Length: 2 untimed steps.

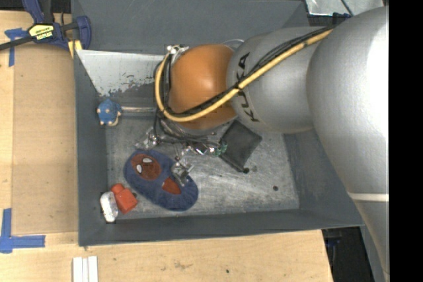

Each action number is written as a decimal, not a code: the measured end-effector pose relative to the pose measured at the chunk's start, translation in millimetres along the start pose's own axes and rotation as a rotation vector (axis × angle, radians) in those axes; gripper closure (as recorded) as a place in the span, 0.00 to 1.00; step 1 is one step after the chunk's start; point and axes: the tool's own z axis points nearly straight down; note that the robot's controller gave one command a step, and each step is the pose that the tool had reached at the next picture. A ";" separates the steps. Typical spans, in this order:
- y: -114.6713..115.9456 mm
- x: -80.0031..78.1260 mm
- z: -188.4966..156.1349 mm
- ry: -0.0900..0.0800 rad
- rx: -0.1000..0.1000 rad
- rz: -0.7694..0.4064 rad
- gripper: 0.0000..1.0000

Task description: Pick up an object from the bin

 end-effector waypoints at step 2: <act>-1.4 -2.8 2.8 0.011 -0.001 0.077 1.00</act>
Offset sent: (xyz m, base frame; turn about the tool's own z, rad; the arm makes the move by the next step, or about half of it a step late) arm 0.0000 0.0000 0.0000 0.0000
